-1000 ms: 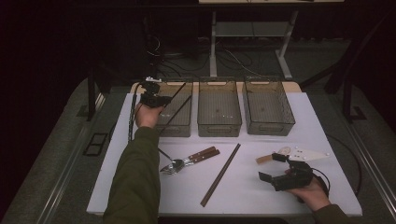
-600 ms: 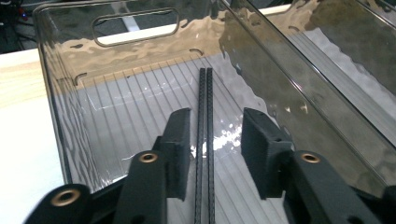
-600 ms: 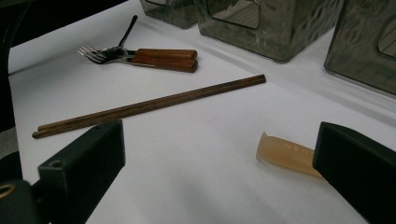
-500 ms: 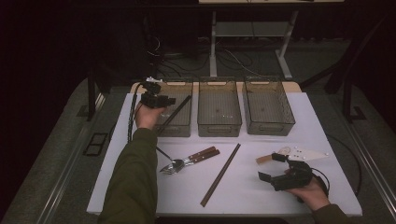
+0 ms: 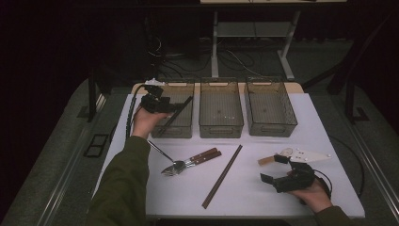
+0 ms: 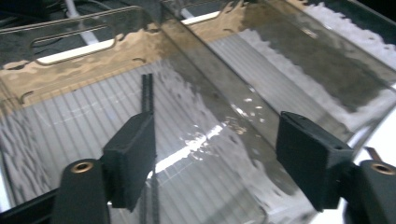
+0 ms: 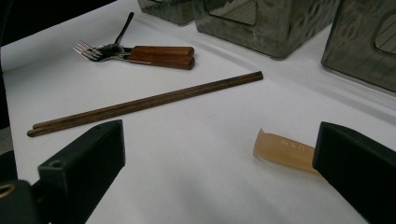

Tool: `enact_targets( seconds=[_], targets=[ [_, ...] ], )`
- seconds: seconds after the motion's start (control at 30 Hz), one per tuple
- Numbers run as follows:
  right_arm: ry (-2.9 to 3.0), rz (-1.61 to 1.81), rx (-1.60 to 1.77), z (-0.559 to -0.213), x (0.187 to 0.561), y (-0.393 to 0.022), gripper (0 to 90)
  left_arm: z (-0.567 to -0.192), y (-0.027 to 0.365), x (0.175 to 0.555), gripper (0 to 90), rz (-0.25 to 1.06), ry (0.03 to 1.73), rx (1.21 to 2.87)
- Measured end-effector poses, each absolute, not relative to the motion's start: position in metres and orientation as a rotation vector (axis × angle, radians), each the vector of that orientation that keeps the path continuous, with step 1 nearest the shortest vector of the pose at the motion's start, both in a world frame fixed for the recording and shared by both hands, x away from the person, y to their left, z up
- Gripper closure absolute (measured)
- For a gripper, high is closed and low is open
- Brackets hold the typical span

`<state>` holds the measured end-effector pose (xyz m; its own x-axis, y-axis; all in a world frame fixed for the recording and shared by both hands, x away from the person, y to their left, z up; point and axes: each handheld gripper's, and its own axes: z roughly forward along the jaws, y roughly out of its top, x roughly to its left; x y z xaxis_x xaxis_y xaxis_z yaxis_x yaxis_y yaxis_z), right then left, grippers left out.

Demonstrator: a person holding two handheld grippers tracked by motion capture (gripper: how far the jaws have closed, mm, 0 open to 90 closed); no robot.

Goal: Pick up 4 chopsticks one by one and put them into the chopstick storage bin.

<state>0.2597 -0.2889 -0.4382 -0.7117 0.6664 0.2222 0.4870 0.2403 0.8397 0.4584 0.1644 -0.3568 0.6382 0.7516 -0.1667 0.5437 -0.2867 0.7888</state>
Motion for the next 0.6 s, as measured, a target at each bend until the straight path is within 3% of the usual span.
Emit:
enact_targets(
  seconds=[0.6],
  targets=[
    [2.324,1.467,1.094,-0.439,0.259,-0.289,2.4,-0.373,0.144,0.375,14.1,0.280,0.838,2.014]
  ],
)
